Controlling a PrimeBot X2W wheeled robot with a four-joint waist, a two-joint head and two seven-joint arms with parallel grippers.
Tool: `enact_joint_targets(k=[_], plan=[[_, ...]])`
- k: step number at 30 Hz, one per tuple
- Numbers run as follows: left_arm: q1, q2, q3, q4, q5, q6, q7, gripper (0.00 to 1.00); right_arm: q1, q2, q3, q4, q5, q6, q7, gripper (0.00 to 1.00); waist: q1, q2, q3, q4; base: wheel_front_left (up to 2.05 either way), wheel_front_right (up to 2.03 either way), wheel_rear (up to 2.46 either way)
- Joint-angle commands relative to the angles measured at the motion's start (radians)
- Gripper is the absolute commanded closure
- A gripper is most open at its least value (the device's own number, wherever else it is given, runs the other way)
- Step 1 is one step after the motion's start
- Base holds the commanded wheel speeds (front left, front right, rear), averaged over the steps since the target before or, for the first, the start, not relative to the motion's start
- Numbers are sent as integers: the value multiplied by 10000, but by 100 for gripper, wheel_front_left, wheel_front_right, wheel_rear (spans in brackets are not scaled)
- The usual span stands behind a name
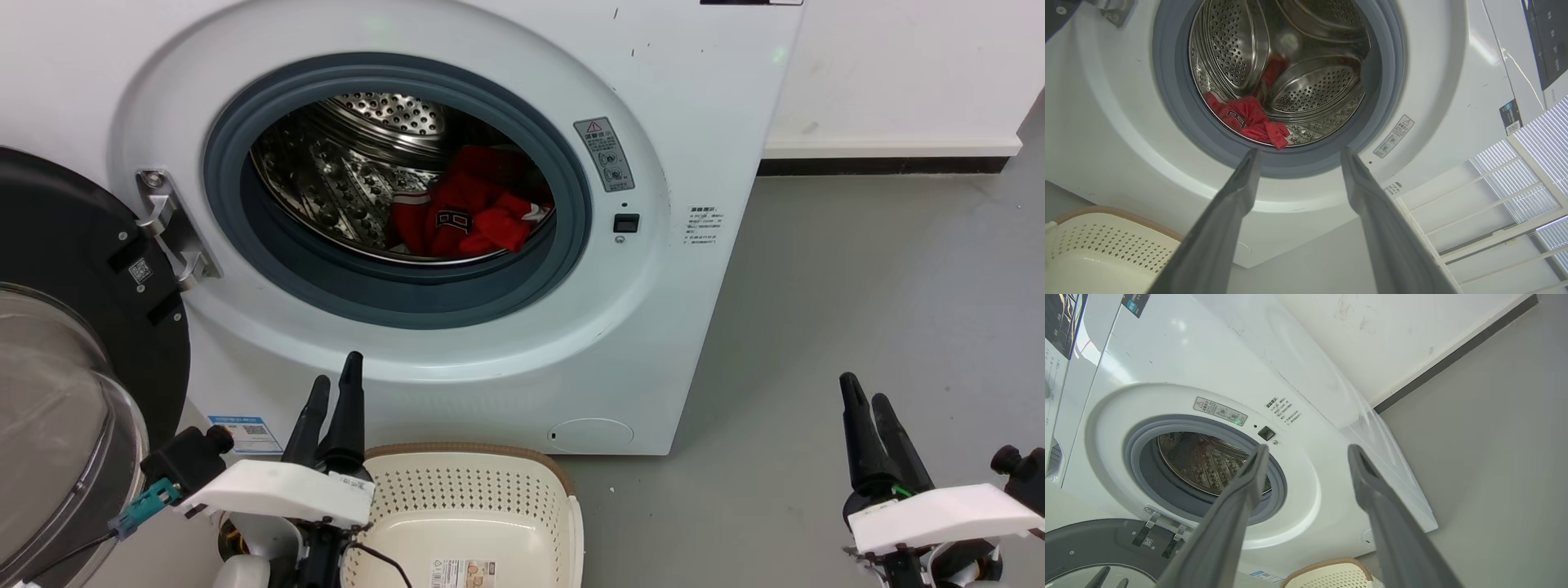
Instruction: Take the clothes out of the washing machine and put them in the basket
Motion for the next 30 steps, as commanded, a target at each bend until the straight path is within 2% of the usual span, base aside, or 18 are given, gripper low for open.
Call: enact_joint_targets(k=[1,20,21,30], plan=[[-329,24,-85,-159,424,37,-108,0,-76,-7,12,-125,-429,1,-117,0,0,0,-4,6,0,0,0],[-418,24,-418,-84,3102,148,-691,0,122,-2,7,-251,-3002,1,-438,0,0,0,-3,27,0,0,0],[-442,25,-579,1,3711,160,-830,0,170,-1,18,-296,-3613,1,-521,0,0,0,-19,25,0,0,0],[-511,33,-923,130,4816,179,-1057,0,276,1,55,-352,-4609,1,-691,0,0,0,-22,37,0,0,0]])
